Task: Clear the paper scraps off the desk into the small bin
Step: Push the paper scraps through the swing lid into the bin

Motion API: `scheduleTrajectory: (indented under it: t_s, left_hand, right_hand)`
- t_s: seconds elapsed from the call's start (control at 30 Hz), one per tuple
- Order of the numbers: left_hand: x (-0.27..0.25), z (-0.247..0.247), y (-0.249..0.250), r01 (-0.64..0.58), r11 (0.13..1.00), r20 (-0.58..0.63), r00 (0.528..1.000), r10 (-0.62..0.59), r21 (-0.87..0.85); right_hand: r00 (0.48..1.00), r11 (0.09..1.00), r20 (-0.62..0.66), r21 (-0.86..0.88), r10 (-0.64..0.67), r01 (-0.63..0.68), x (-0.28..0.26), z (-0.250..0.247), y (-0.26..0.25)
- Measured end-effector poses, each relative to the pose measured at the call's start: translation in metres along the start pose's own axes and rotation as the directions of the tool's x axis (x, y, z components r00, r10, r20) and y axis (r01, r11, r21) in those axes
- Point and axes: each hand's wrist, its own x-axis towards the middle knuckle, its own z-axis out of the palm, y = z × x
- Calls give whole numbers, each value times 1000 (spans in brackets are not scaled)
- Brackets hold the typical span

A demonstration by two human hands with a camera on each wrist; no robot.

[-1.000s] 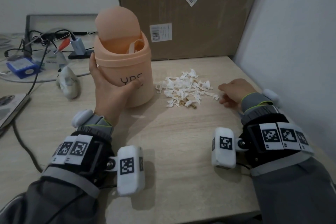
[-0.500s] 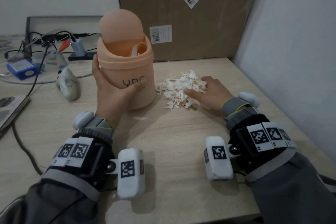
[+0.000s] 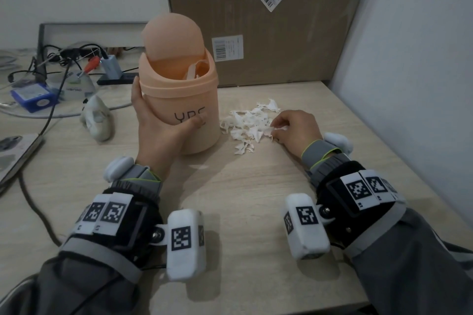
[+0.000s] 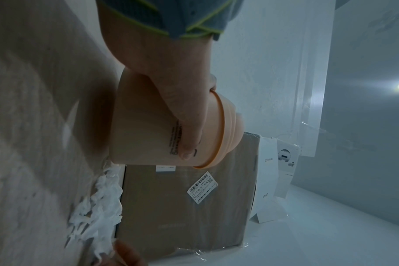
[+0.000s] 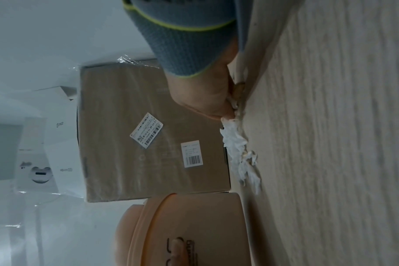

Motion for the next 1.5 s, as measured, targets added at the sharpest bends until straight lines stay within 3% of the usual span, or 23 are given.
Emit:
scheduleTrajectory:
  t_s: [0.17, 0.4, 0.53, 0.67, 0.77, 1.0, 1.5]
  left_hand:
    - [0, -1, 0, 5, 1000, 4, 1000, -5, 4]
    - [1, 0, -1, 10, 1000, 4, 1000, -10, 17]
    - [1, -1, -1, 16, 1000, 3, 1000, -16, 22]
    - [1, -1, -1, 24, 1000, 9, 1000, -24, 21]
    - [1, -1, -1, 27, 999, 12, 1000, -28, 20]
    - [0, -1, -1, 31, 999, 13, 999, -31, 21]
    - [0, -1, 0, 9, 1000, 22, 1000, -9, 7]
  right_hand:
    - [994, 994, -80, 77, 78, -72, 3, -4, 0]
    - [997, 996, -54, 71, 59, -55, 2, -5, 1]
    - [989, 992, -95, -46, 115, -120, 4, -13, 4]
    - [965, 948, 58, -214, 254, -237, 3, -14, 7]
    - [967, 967, 166, -197, 196, -162, -2, -9, 4]
    - [966, 976, 258, -200, -33, 87, 1, 2, 3]
    - [983, 973, 95, -154, -158, 172, 7, 5, 8]
